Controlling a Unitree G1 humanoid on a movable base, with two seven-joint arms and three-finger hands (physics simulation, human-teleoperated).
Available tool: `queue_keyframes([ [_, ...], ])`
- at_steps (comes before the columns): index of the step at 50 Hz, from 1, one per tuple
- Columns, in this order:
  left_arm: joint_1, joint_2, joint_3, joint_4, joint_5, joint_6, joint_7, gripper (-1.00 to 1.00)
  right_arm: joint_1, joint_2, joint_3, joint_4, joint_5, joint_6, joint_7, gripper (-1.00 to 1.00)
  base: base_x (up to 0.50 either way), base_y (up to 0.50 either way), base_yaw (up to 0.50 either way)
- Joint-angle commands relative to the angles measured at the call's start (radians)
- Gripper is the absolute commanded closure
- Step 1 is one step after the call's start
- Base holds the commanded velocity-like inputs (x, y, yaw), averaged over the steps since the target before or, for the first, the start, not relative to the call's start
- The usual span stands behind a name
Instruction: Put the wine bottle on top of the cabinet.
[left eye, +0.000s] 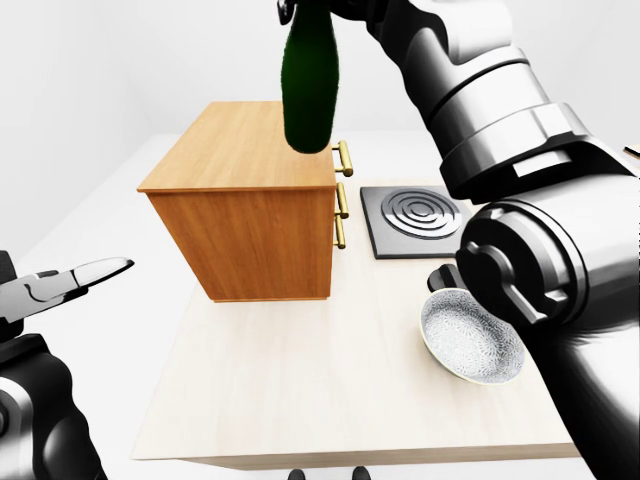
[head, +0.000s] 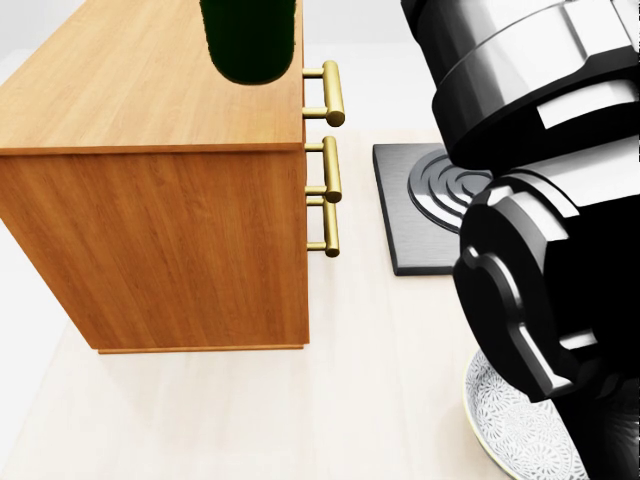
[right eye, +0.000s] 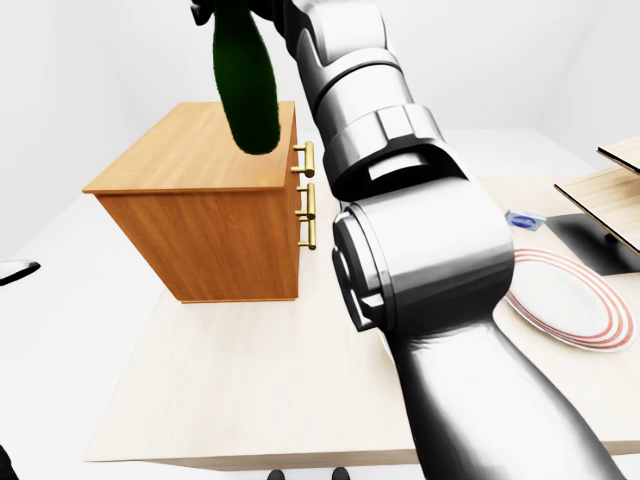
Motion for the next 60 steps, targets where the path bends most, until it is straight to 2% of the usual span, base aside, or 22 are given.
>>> queue_keyframes([
  [1,0.001,-0.002,0.000,0.000,0.001,0.000,-0.001,-1.00,-0.006,0.006,-0.019,-0.024,0.027,0.000,-0.001,0.92,0.00,0.00,0.00],
  [60,0.004,-0.006,-0.004,0.009,0.008,0.000,-0.005,-1.00,-0.009,0.044,-0.025,-0.013,0.008,0.000,-0.019,0.92,0.00,0.00,0.00],
])
